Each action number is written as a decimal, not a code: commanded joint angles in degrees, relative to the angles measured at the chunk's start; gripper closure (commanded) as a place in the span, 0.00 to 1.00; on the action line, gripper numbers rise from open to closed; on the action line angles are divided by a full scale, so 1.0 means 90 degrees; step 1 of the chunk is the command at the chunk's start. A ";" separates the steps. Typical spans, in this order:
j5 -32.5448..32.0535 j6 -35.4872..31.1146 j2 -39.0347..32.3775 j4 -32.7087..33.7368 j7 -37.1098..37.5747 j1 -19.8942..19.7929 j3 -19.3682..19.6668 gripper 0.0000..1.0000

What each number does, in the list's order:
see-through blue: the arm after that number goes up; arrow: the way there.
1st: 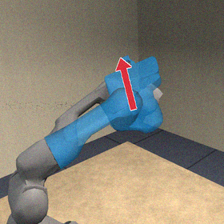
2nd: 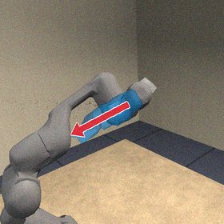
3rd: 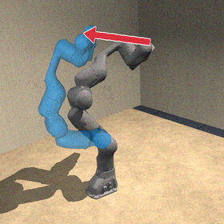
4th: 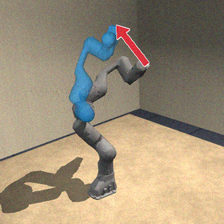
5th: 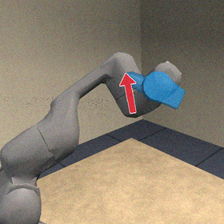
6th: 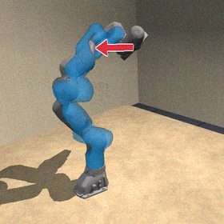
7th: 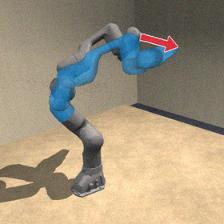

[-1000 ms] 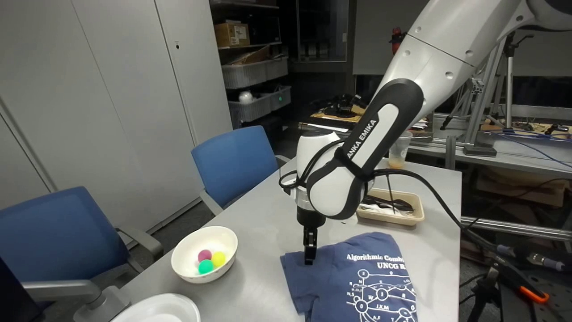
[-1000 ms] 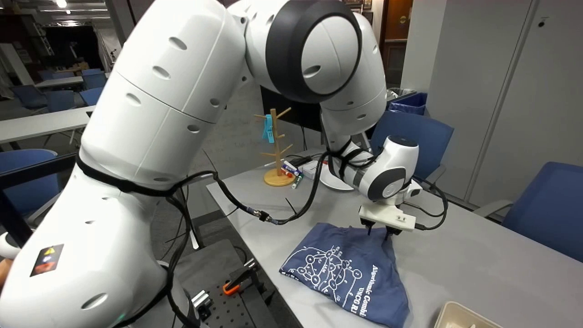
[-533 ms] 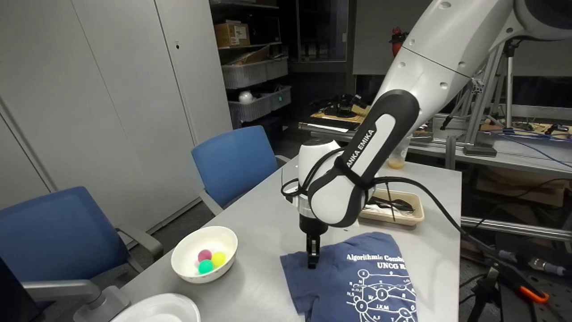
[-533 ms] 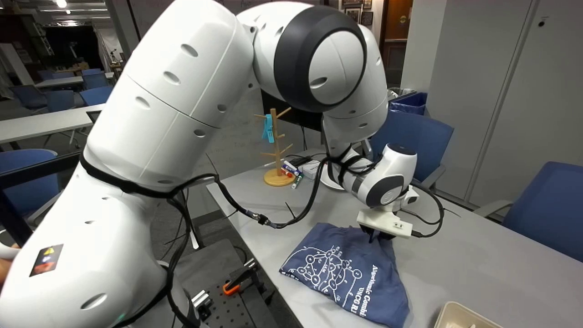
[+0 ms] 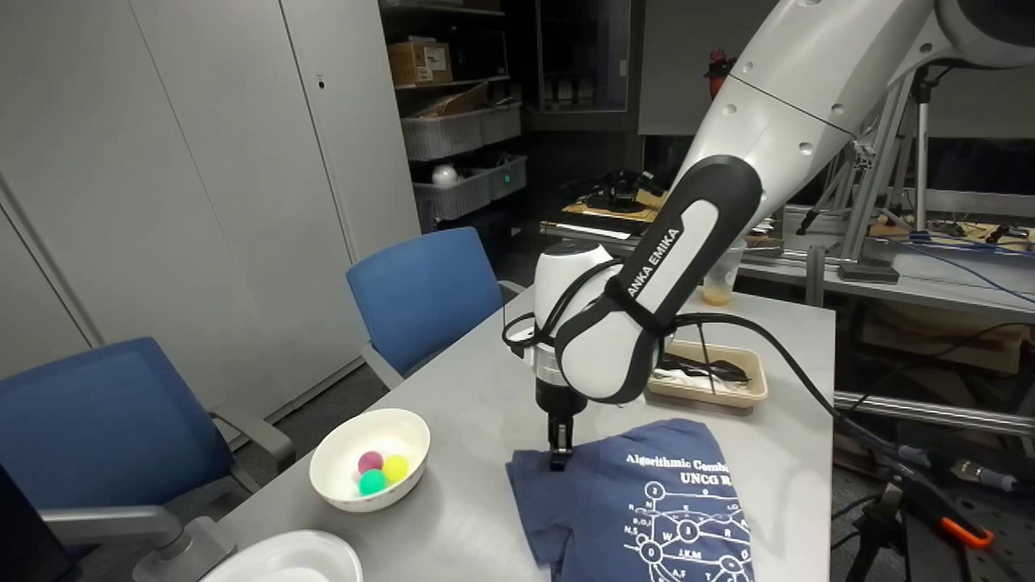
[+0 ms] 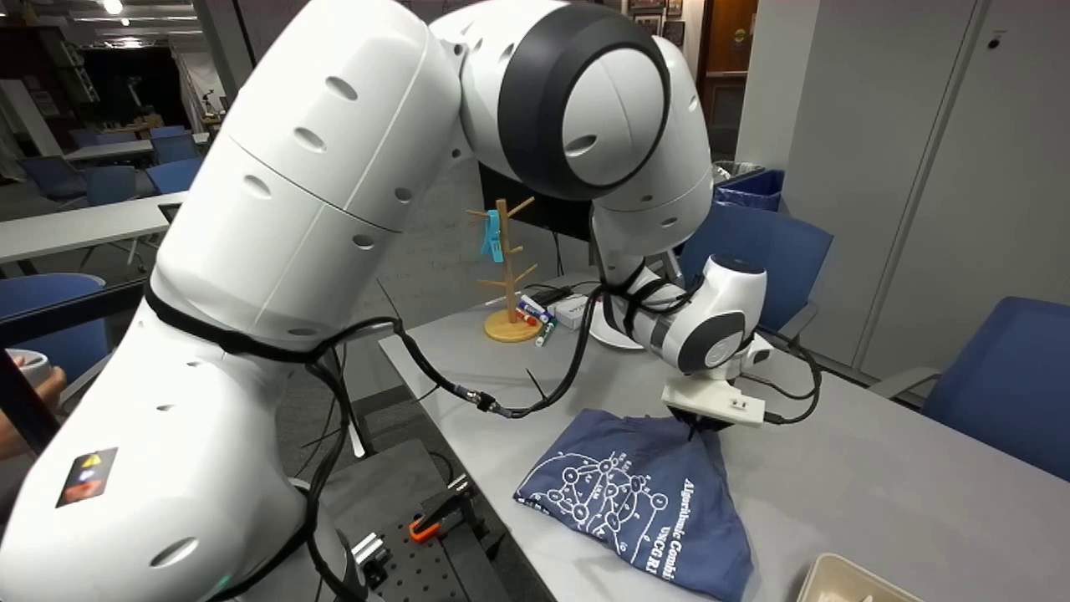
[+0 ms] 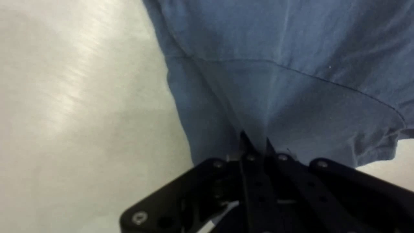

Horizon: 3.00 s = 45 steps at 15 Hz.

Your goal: Unfold the blue T Shirt on the table.

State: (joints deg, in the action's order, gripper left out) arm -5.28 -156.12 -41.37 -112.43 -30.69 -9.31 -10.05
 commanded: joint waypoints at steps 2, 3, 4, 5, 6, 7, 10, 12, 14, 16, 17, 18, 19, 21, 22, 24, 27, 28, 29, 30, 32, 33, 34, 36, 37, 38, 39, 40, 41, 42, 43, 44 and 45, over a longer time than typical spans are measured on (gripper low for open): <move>-0.0696 -0.0540 0.0536 0.0223 0.0370 0.0508 0.0515 0.99; -0.0854 -0.0668 0.0649 0.0308 0.0474 0.0630 0.0636 0.99; -0.1012 -0.0787 0.0771 0.0395 0.0580 0.0768 0.0770 0.99; -0.1165 -0.0966 0.0871 0.0458 0.0699 0.0904 0.0905 0.99; -0.1269 -0.1156 0.0985 0.0508 0.0822 0.1012 0.1005 0.99; -0.1408 -0.1318 0.1088 0.0545 0.0959 0.1148 0.1148 0.99; -0.2080 -0.1831 0.1468 0.0630 0.1607 0.1857 0.1958 0.99; -0.2476 -0.2124 0.1702 0.0713 0.2151 0.2493 0.2717 0.99; -0.2808 -0.2194 0.1950 0.0815 0.2552 0.3031 0.3353 0.99; -0.3179 -0.2164 0.2173 0.0972 0.2945 0.3568 0.3993 0.99; -0.3379 -0.2143 0.2274 0.1067 0.3147 0.3834 0.4307 0.99; -0.3605 -0.2132 0.2367 0.1180 0.3394 0.4108 0.4641 0.99; -0.3789 -0.2093 0.2434 0.1323 0.3705 0.4376 0.4961 0.99; -0.4052 -0.2014 0.2655 0.1439 0.4063 0.4752 0.5340 0.99; -0.4196 -0.2005 0.2710 0.1517 0.4264 0.4950 0.5534 0.99; -0.4560 -0.2063 0.2653 0.1816 0.4797 0.5334 0.6025 0.99; -0.4960 -0.1925 0.2373 0.2443 0.5924 0.5858 0.6868 0.99; -0.5140 -0.1974 0.2270 0.2603 0.6231 0.5999 0.7149 0.99; -0.5563 -0.2511 0.2094 0.2510 0.6730 0.6076 0.7737 0.99; -0.5711 -0.2534 0.1956 0.2662 0.7119 0.6235 0.8112 0.99; -0.5955 -0.2711 0.1459 0.2889 0.7994 0.6538 0.9032 0.99; -0.5954 -0.2680 0.1230 0.2901 0.8406 0.6723 0.9480 0.99; -0.5856 -0.2743 0.2234 0.1914 0.7657 0.6662 0.8670 0.99; -0.5906 -0.2647 0.1973 0.1854 0.8032 0.6892 0.9009 0.99; -0.6081 -0.2712 0.1347 0.2136 0.8625 0.7141 0.9669 0.99; -0.5926 -0.2979 0.2550 0.1168 0.7637 0.6934 0.8557 0.99; -0.5948 -0.3249 0.2414 0.1168 0.7916 0.7024 0.8750 0.99; -0.5939 -0.3351 0.2599 0.0991 0.7853 0.7026 0.8568 0.99; -0.5921 -0.3045 0.3019 0.0610 0.7517 0.6949 0.8106 0.99; -0.5988 -0.2824 0.2534 0.0893 0.7841 0.7151 0.8602 0.99; -0.5862 -0.3115 0.3333 0.0269 0.7334 0.6798 0.7756 0.99; -0.5847 -0.3029 0.3442 0.0024 0.7234 0.6731 0.7585 0.99; -0.5877 -0.3097 0.3607 -0.0258 0.7109 0.6670 0.7387 0.99</move>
State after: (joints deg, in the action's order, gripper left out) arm -58.00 -183.82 -17.88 -106.71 39.47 52.45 62.78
